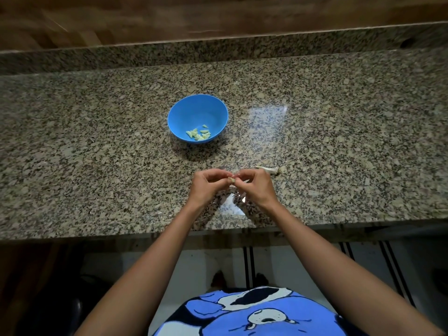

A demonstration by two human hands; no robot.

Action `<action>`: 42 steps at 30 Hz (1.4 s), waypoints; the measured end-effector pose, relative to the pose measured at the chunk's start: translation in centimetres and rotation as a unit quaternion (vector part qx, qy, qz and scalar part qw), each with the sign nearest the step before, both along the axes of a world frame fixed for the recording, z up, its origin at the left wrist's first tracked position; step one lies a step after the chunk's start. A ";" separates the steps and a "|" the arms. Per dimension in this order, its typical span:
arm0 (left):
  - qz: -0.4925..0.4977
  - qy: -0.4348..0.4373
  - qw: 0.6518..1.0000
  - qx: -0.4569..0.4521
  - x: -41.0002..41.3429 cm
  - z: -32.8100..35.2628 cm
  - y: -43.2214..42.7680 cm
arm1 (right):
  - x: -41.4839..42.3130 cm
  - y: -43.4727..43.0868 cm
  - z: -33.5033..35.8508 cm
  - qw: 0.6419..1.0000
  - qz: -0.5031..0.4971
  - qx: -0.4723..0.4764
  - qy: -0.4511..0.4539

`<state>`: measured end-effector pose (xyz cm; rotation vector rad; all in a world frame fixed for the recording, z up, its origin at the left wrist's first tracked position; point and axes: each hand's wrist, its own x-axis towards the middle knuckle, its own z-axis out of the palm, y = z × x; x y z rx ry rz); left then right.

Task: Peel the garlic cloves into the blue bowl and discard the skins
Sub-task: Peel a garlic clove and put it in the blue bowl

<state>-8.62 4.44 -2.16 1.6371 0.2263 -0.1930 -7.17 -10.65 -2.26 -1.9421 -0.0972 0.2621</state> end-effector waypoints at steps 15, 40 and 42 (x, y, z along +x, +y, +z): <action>-0.011 -0.002 1.000 0.012 -0.2 0.4 0.5 | 0.1 0.0 -0.5 0.989 -0.042 -0.129 -0.059; -0.305 -0.134 0.846 0.417 -1.8 -4.0 -7.1 | -1.4 -6.3 0.4 0.871 -0.343 0.285 0.207; -0.364 -0.173 0.818 0.409 -1.4 -3.7 -8.4 | -1.8 -6.9 0.6 0.844 -0.363 0.323 0.226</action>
